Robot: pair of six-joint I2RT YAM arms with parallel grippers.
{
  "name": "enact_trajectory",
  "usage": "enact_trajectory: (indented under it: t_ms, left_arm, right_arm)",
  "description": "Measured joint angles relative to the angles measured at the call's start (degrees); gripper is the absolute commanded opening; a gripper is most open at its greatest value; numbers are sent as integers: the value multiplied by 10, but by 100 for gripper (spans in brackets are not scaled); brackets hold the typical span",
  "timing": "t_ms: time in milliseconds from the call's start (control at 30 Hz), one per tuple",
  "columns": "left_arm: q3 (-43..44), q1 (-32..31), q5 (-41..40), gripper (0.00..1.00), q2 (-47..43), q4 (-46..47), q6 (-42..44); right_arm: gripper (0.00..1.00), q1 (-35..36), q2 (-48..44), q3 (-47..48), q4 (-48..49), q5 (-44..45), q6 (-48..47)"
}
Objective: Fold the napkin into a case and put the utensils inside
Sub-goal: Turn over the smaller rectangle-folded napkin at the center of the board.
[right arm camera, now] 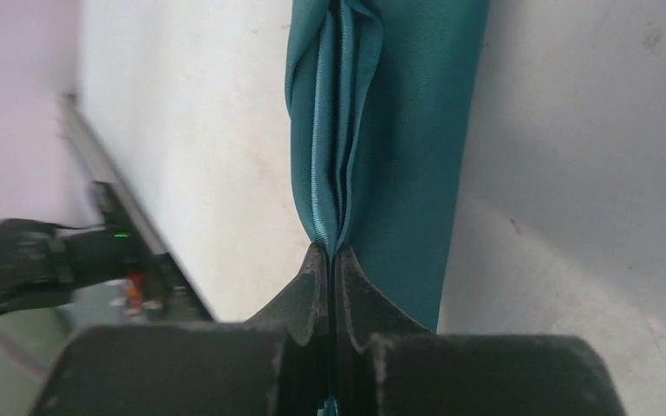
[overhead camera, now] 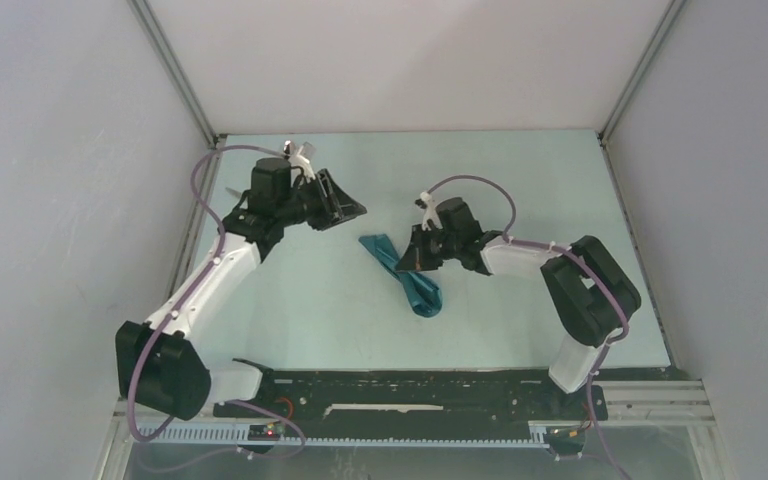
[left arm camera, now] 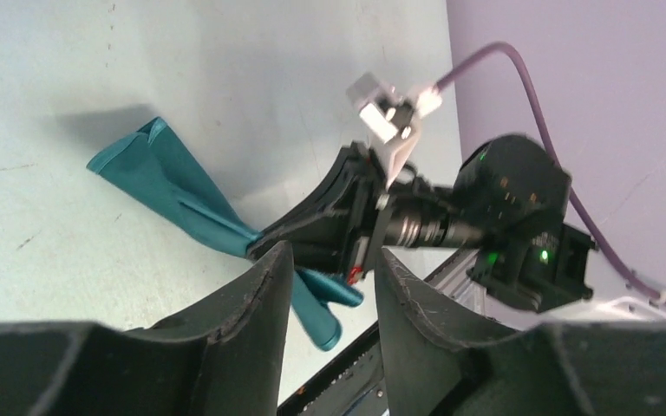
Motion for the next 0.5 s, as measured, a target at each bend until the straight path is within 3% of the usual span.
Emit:
enact_trajectory:
  t_ms: [267,500]
  left_arm:
    - [-52,0,5,46,-2,-12,-3]
    - [-61,-23,5,46,17,-2,-12]
  right_arm:
    - [0,-120,69,-87,259,-208,266]
    - [0,-192,196,-159,532,-277,479]
